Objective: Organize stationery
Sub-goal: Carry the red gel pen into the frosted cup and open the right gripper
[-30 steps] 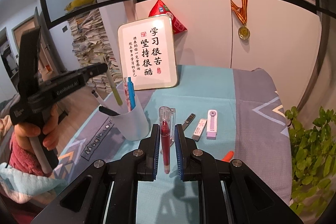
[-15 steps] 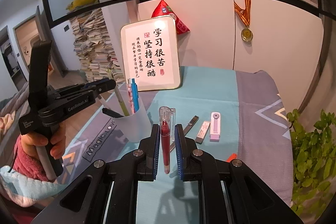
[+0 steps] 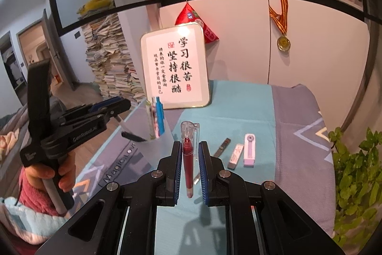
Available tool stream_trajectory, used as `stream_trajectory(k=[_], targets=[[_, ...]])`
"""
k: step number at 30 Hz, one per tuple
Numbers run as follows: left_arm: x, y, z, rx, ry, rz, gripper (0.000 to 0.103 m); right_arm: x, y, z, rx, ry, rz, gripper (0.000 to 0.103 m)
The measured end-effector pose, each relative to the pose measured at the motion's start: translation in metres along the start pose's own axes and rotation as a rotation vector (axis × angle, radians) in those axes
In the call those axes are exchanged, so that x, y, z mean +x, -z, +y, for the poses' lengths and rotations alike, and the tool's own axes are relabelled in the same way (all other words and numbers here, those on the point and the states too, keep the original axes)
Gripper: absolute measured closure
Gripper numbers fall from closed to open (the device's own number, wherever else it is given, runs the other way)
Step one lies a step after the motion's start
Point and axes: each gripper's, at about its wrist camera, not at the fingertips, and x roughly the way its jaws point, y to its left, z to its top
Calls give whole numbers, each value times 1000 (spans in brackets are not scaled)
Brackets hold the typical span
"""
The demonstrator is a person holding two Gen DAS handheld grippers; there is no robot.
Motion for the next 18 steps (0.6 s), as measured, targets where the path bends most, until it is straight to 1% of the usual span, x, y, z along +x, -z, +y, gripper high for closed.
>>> stream_trajectory(k=[4, 8, 14, 18], targets=[[-15, 5, 9, -10, -21, -35, 82, 1, -13, 10, -14, -17, -22, 88], [-24, 16, 20, -18, -50, -45, 80, 4, -24, 20, -26, -35, -38, 88], [-26, 44, 37, -41, -63, -8, 80, 15, -48, 43, -60, -58, -64, 88], [-24, 62, 42, -59, -47, 23, 80, 28, -62, 55, -86, -43, -69, 88]])
